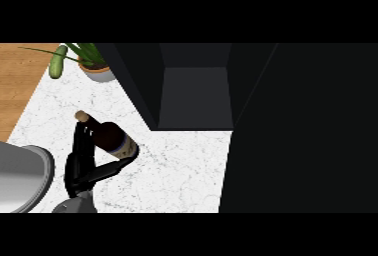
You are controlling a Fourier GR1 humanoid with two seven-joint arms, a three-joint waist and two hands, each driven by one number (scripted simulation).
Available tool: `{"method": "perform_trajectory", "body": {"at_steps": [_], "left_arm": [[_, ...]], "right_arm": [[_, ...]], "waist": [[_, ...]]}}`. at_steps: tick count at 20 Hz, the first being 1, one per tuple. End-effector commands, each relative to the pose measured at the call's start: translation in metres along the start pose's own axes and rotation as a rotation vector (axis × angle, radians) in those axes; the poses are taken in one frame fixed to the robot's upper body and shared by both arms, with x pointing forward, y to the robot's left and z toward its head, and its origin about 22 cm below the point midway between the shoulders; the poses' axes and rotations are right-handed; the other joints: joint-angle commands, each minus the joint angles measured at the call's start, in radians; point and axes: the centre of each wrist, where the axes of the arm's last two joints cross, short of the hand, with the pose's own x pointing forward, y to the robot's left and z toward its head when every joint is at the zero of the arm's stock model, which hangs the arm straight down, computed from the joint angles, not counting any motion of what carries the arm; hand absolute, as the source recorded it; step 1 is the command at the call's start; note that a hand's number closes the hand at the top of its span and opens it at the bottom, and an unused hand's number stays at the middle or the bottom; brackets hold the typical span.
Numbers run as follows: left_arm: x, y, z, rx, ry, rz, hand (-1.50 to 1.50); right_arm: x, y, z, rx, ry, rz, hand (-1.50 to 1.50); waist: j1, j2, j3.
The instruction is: Pick up the wine, place it into the cabinet and close the cabinet
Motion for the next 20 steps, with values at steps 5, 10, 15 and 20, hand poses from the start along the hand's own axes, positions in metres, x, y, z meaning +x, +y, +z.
{"method": "perform_trajectory", "body": {"at_steps": [5,10,15,20], "left_arm": [[-0.042,-0.011,0.019,0.002,0.01,0.117,-1.5],[-0.037,-0.012,-0.008,-0.036,0.008,0.164,-1.5],[-0.048,-0.017,-0.008,-0.039,0.008,0.167,-1.5],[-0.049,-0.018,-0.017,-0.075,-0.023,0.171,-1.5]], "right_arm": [[0.017,0.004,0.016,0.041,-0.036,-0.029,-1.5],[0.019,0.007,0.021,0.041,-0.026,-0.032,-1.5],[0.014,-0.004,0.012,0.035,-0.032,-0.026,-1.5],[0.012,0.014,0.019,0.029,-0.021,-0.044,-1.5]], "waist": [[-0.002,0.0,0.0],[-0.004,0.0,0.0],[-0.002,0.0,0.0],[-0.003,0.0,0.0]]}}
